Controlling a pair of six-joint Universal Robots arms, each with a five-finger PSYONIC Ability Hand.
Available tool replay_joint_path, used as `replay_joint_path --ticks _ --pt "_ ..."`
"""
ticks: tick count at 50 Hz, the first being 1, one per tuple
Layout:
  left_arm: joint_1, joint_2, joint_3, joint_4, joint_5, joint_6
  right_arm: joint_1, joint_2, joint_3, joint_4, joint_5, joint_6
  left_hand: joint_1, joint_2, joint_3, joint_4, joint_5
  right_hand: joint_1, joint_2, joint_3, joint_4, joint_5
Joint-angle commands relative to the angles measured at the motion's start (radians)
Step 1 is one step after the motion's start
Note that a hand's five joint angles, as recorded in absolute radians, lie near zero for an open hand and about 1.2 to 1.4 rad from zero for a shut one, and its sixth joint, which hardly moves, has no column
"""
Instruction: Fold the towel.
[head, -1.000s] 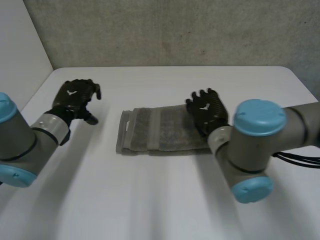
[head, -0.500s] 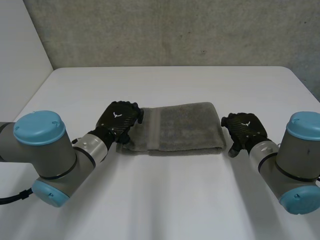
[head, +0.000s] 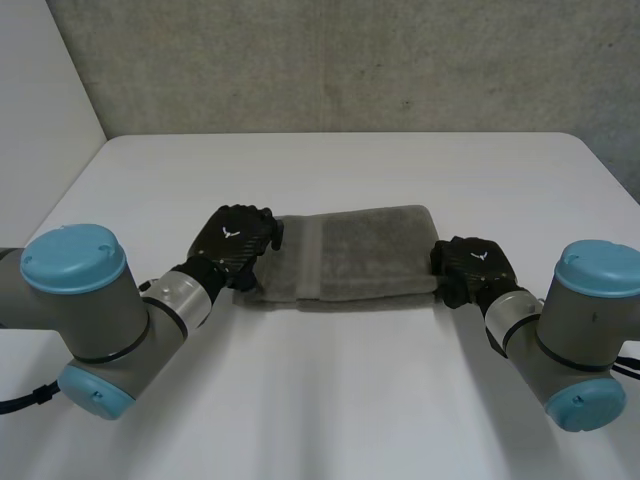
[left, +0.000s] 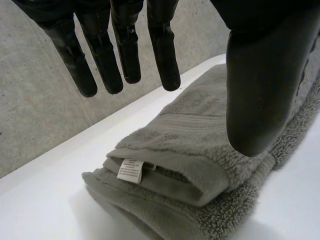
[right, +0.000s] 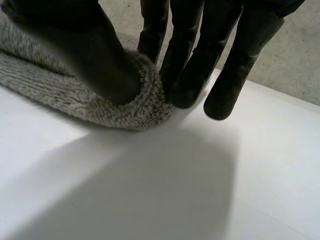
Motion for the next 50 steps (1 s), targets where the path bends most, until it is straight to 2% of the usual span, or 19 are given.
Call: replay_joint_path --ticks 1,9,11,17,19,20,22,25,27,28,30,34,35,36,38,39,40,43,50 --pt "0.005 0.014 -0.003 0.000 0.000 0.000 -0.013 -0.003 0.008 0.011 0.016 -0.021 -0.019 -0.033 -0.039 -0.037 -0.014 0.121 0.123 0.109 0.110 0.111" --pt "0.016 0.055 -0.001 0.000 -0.001 -0.003 -0.121 -0.135 0.066 0.200 0.008 -0.163 -0.019 -0.033 -0.039 -0.037 -0.014 0.121 0.123 0.109 0.110 0.111" --pt "0.017 0.066 0.002 0.002 0.000 -0.006 -0.168 -0.183 0.065 0.269 0.004 -0.277 -0.016 -0.030 -0.036 -0.034 -0.011 0.121 0.123 0.109 0.110 0.111" --pt "0.034 0.124 0.031 0.002 -0.001 -0.023 -0.160 -0.209 0.019 0.298 0.013 -0.411 -0.013 -0.027 -0.033 -0.031 -0.008 0.121 0.123 0.109 0.110 0.111" --pt "0.034 0.146 0.049 0.000 -0.001 -0.041 -0.066 -0.212 -0.047 0.309 0.021 -0.391 -0.019 -0.033 -0.039 -0.037 -0.014 0.121 0.123 0.109 0.110 0.111" --pt "0.033 0.164 0.063 -0.003 -0.006 -0.067 -0.065 -0.212 -0.047 0.309 0.021 -0.391 -0.022 -0.036 -0.041 -0.039 -0.017 0.121 0.123 0.109 0.110 0.111" --pt "0.032 0.176 0.077 -0.010 -0.014 -0.098 0.074 -0.206 -0.111 0.308 0.025 -0.327 -0.031 -0.045 -0.050 -0.048 -0.026 0.121 0.123 0.109 0.110 0.111" --pt "0.029 0.192 0.102 -0.021 -0.037 -0.155 0.142 -0.192 -0.139 0.308 0.028 -0.298 -0.092 -0.107 -0.112 -0.110 -0.088 0.121 0.123 0.109 0.110 0.111" --pt "0.028 0.208 0.112 -0.027 -0.066 -0.205 0.270 -0.151 -0.171 0.297 0.031 -0.267 -0.192 -0.206 -0.211 -0.209 -0.187 0.121 0.123 0.109 0.110 0.111" --pt "0.028 0.208 0.112 -0.027 -0.066 -0.205 0.271 -0.151 -0.171 0.297 0.031 -0.267 -0.192 -0.206 -0.212 -0.210 -0.188 0.121 0.123 0.109 0.110 0.111" --pt "0.031 0.215 0.112 -0.027 -0.078 -0.222 0.417 -0.094 -0.197 0.279 0.030 -0.278 -0.219 -0.233 -0.238 -0.236 -0.214 0.121 0.123 0.109 0.110 0.111" --pt "0.037 0.215 0.112 -0.029 -0.092 -0.244 0.509 -0.028 -0.222 0.248 0.038 -0.276 -0.239 -0.253 -0.259 -0.257 -0.235 0.121 0.123 0.109 0.110 0.111" --pt "0.039 0.210 0.111 -0.029 -0.092 -0.244 0.530 -0.004 -0.230 0.240 0.048 -0.273 -0.239 -0.253 -0.259 -0.257 -0.235 -0.012 -0.010 -0.024 -0.023 -0.021" --pt "0.039 0.210 0.111 -0.029 -0.092 -0.244 0.530 -0.003 -0.230 0.240 0.048 -0.273 -0.239 -0.253 -0.259 -0.257 -0.235 -0.013 -0.011 -0.025 -0.024 -0.023" --pt "0.039 0.205 0.111 -0.029 -0.092 -0.244 0.531 0.009 -0.237 0.237 0.097 -0.272 -0.239 -0.253 -0.259 -0.257 -0.235 -0.895 -0.893 -0.907 -0.906 -0.905" --pt "0.039 0.201 0.108 -0.029 -0.092 -0.242 0.531 0.009 -0.237 0.237 0.097 -0.272 -0.239 -0.253 -0.259 -0.257 -0.235 -0.900 -0.898 -0.912 -0.911 -0.909" --pt "0.037 0.196 0.108 -0.029 -0.090 -0.242 0.527 0.001 -0.239 0.242 0.131 -0.270 -0.239 -0.253 -0.259 -0.257 -0.235 -1.033 -1.032 -1.045 -1.045 -1.043" --pt "0.036 0.179 0.109 -0.029 -0.090 -0.242 0.501 -0.031 -0.233 0.243 0.165 -0.262 -0.239 -0.253 -0.259 -0.257 -0.235 -1.035 -1.033 -1.047 -1.046 -1.044" --pt "0.016 0.140 0.106 -0.029 -0.092 -0.244 0.419 -0.126 -0.185 0.237 0.153 -0.245 -0.239 -0.253 -0.259 -0.257 -0.235 -1.049 -1.048 -1.061 -1.061 -1.059"
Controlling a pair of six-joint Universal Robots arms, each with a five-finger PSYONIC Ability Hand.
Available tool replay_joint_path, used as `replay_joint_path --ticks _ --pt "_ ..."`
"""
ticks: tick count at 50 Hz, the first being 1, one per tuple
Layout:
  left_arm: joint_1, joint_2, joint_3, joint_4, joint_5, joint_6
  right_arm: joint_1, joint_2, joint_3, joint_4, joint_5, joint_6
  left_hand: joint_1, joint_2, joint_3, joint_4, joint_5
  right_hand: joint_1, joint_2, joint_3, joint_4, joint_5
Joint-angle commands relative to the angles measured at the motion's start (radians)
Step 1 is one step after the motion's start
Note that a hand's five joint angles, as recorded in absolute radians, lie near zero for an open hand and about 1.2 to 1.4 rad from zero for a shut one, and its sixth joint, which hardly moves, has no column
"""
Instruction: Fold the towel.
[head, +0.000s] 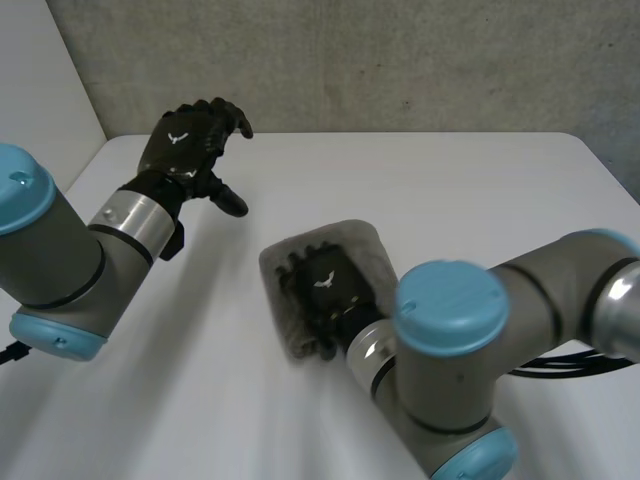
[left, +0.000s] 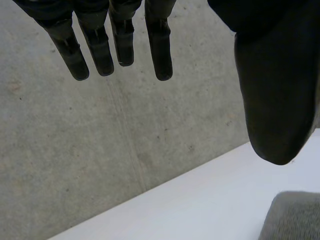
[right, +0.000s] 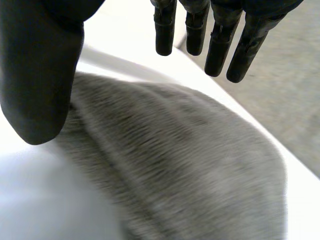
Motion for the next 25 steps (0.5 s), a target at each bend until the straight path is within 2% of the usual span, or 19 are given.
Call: replay_joint_path --ticks 1,5,7,13,17,25 --pt "-0.026 -0.054 -0.005 -0.001 0.000 0.000 -0.109 -0.109 0.056 -0.003 -0.011 0.027 -0.068 -0.064 -0.074 -0.074 -0.025 -0.078 -0.090 -0.093 -0.085 -0.044" --pt "-0.067 -0.080 -0.008 -0.008 -0.002 0.000 -0.153 -0.138 0.070 -0.010 -0.034 0.065 -0.070 -0.067 -0.077 -0.077 -0.028 -0.078 -0.090 -0.093 -0.085 -0.044" --pt "-0.089 -0.091 -0.014 -0.015 -0.003 -0.001 -0.219 -0.146 0.068 -0.021 -0.045 0.132 -0.070 -0.067 -0.077 -0.077 -0.028 -0.078 -0.090 -0.093 -0.085 -0.044" --pt "-0.150 -0.143 -0.043 -0.073 -0.028 -0.001 -0.278 -0.115 0.057 -0.027 -0.051 0.241 -0.079 -0.076 -0.086 -0.086 -0.037 -0.072 -0.084 -0.087 -0.079 -0.038" --pt "-0.182 -0.189 -0.052 -0.101 -0.064 0.003 -0.285 -0.018 0.034 -0.029 -0.065 0.271 -0.082 -0.079 -0.089 -0.089 -0.040 -0.081 -0.093 -0.096 -0.088 -0.047" --pt "-0.187 -0.262 -0.033 -0.106 -0.092 0.006 -0.293 0.110 -0.022 -0.009 -0.072 0.264 -0.085 -0.082 -0.092 -0.092 -0.043 -0.126 -0.139 -0.141 -0.134 -0.093"
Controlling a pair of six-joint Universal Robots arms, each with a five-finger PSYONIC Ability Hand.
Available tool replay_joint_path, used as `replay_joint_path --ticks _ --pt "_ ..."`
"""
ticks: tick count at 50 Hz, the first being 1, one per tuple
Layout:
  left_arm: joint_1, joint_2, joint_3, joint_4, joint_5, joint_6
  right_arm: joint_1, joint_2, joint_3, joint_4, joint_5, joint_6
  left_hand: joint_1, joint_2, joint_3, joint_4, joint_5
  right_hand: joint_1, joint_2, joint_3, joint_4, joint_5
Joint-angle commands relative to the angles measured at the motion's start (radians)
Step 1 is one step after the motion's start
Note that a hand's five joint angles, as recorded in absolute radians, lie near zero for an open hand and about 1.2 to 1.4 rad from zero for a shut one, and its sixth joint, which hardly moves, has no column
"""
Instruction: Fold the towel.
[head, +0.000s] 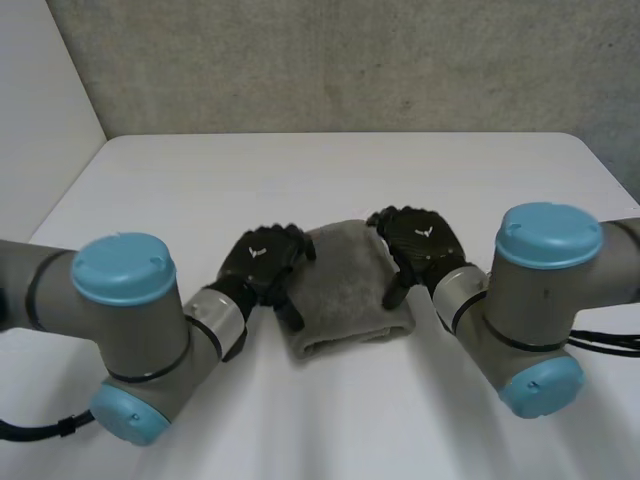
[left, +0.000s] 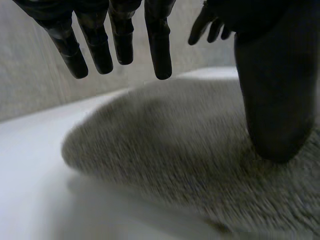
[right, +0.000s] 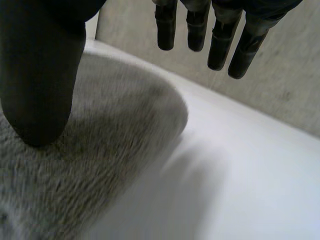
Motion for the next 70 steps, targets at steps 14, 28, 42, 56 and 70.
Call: replay_joint_path --ticks 14,28,42,56,70 --pt "0.013 0.097 0.073 -0.037 -0.026 -0.003 -0.006 -0.163 -0.021 0.054 0.007 0.010 -0.113 -0.113 -0.118 -0.121 -0.075 -0.072 -0.095 -0.081 -0.098 -0.070" --pt "0.113 0.375 0.200 -0.276 -0.087 -0.006 -0.030 -0.399 -0.064 0.145 0.269 -0.009 -0.116 -0.116 -0.121 -0.124 -0.078 -0.072 -0.095 -0.081 -0.098 -0.070" --pt "0.205 0.390 0.285 -0.486 -0.088 -0.062 -0.035 -0.401 -0.130 0.280 0.277 -0.042 -0.116 -0.116 -0.121 -0.124 -0.078 -0.072 -0.095 -0.081 -0.098 -0.070" --pt "0.203 0.391 0.280 -0.489 -0.087 -0.065 -0.030 -0.401 -0.122 0.278 0.280 -0.042 -0.116 -0.116 -0.121 -0.124 -0.078 -0.072 -0.095 -0.081 -0.098 -0.070" --pt "0.186 0.393 0.262 -0.485 -0.073 -0.065 -0.013 -0.329 -0.115 0.323 0.054 -0.126 -0.113 -0.113 -0.118 -0.121 -0.075 -0.072 -0.095 -0.081 -0.098 -0.070"
